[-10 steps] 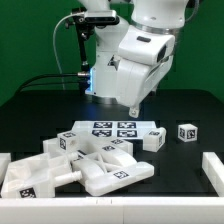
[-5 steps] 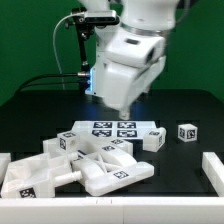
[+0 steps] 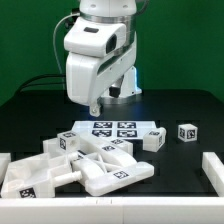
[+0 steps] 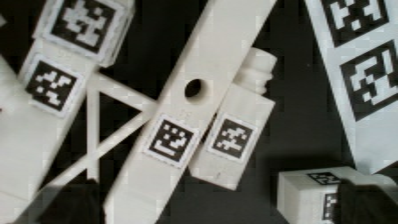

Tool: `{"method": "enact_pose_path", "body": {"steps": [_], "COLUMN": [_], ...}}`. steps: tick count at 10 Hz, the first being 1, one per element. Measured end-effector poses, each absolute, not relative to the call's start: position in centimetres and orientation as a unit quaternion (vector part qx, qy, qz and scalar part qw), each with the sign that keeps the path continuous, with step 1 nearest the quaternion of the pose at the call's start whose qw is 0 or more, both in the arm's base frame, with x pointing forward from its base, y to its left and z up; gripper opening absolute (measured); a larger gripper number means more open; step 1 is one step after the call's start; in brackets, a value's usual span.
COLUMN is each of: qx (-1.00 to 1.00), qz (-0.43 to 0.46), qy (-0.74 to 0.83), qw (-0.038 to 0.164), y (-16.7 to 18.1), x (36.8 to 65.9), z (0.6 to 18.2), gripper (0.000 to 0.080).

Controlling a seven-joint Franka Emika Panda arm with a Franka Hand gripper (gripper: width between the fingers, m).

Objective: Assemble chair

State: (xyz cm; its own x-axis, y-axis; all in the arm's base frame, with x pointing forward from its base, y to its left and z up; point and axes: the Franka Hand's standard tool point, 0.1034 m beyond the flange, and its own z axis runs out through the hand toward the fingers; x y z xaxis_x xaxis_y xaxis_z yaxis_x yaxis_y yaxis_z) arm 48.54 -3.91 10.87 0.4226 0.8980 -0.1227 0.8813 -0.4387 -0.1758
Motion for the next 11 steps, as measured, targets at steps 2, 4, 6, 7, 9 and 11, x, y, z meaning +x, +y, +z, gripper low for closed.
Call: {"method": "enact_pose_path", "body": {"steps": [2, 4, 6, 7, 9, 11], "qx": [-0.844, -0.858, -0.853, -0.854, -0.852, -0.851], "qz": [0.071, 0.048, 0.046, 0.049, 0.056, 0.062], "qy": [-0.528, -0.507, -0.516, -0.513, -0.515, -0.515], "qw": [0.054, 0.064, 0.067, 0.07, 0.078, 0.085], "y": [-5.7, -8.7, -10.7, -11.0, -10.5, -10.5], "x": [49.5, 49.9, 49.8, 49.9, 49.6, 49.6], "z": [11.1, 10.4, 9.3, 8.4, 7.1, 5.7], "gripper": [0.0648, 0.0648, 0.0648, 0.0648, 0.0648, 0.0648]}}
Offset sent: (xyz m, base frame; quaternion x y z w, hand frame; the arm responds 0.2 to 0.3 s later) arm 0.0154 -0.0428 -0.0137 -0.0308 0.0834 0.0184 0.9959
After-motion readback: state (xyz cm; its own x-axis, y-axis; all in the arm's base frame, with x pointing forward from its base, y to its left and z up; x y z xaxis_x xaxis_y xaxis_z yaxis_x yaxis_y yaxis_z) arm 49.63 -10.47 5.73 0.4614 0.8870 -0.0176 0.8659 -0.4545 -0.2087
